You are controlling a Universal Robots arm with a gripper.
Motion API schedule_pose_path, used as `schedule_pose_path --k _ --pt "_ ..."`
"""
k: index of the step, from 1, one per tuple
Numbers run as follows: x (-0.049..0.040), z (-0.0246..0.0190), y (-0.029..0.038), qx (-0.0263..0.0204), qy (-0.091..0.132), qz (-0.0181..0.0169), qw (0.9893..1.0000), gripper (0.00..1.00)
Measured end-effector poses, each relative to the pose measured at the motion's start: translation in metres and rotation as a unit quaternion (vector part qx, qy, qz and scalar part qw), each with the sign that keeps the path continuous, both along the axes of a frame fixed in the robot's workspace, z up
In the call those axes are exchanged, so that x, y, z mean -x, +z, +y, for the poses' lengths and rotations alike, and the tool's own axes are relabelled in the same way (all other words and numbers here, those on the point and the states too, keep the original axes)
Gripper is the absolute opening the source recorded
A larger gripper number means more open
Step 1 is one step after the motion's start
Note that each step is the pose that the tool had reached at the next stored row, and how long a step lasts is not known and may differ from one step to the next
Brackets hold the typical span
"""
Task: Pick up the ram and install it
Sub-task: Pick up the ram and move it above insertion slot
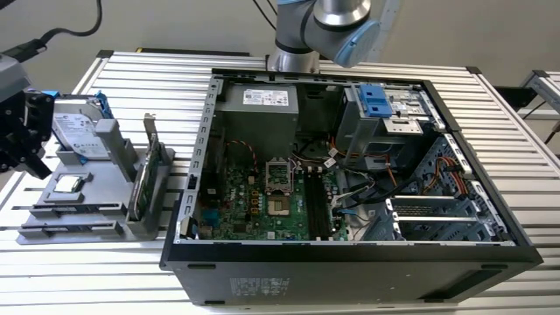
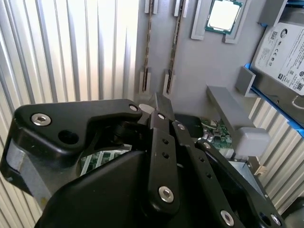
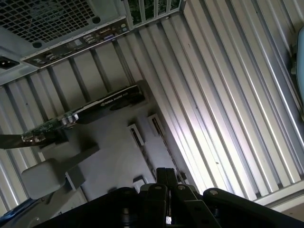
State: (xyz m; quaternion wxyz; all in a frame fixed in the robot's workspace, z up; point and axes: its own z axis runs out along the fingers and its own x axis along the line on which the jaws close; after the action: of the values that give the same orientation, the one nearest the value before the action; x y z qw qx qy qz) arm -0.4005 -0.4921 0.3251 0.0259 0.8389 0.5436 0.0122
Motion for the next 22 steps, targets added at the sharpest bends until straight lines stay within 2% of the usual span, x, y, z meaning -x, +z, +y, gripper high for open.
schedule_pose_path --k 5,9,13,17,20,22 --pt "-0.0004 0.0000 -0.0006 0.0001 0.004 0.0001 1.0000 0.00" --pt "-0.0004 0.0000 -0.0020 0.0001 0.032 0.0001 0.9995 0.00" --pt "-0.0003 0.0000 -0.0042 0.0000 0.066 0.0000 0.9978 0.00" --pt "-0.0004 -0.0001 -0.0061 0.0000 0.095 0.0000 0.9955 0.00" --pt "-0.0004 -0.0001 -0.0073 0.0000 0.110 0.0000 0.9940 0.00" --pt "-0.0004 0.0000 -0.0079 0.0001 0.116 0.0001 0.9933 0.00"
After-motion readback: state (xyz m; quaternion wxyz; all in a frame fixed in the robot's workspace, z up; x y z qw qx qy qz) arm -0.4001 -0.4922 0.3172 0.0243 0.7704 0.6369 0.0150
